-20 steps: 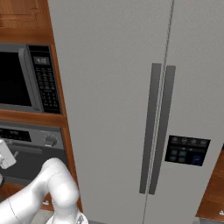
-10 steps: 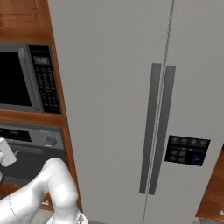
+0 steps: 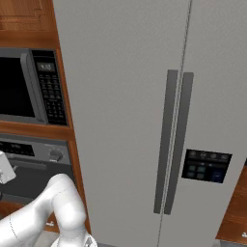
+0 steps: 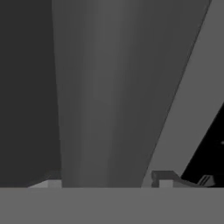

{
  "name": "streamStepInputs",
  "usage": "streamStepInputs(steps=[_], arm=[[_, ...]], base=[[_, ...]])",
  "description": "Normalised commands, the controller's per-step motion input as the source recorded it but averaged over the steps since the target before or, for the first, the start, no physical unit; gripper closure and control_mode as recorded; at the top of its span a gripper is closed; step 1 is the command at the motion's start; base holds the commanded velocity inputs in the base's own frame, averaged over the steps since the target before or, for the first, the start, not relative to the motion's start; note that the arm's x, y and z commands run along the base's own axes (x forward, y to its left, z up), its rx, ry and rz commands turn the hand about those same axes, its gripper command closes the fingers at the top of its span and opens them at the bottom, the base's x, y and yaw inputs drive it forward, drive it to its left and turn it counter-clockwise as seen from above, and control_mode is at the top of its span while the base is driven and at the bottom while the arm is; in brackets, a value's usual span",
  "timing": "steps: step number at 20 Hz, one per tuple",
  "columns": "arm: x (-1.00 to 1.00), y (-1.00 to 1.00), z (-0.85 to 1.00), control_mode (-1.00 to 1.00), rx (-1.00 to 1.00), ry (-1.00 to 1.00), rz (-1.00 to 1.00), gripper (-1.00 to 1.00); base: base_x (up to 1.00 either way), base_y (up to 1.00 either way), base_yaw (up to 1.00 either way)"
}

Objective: Take the fish from the oven and place it on the plate on the counter.

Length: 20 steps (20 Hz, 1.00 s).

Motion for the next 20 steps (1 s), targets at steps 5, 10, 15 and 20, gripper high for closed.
streamStepInputs(steps=[5,10,15,20], arm=[[-0.15,0.32,-0.37,-1.0,0.0,0.03,0.0,1.0],[-0.71,0.24,-0.76,-1.0,-0.04,0.16,0.0,1.0],[-0.85,0.14,-0.89,-1.0,-0.08,0.23,0.04,1.0],[-0.85,0.1,-0.86,-1.0,-0.06,0.25,0.05,1.0]], base=[[0.0,0.0,0.0],[0.0,0.0,0.0],[0.0,0.0,0.0],[0.0,0.0,0.0]])
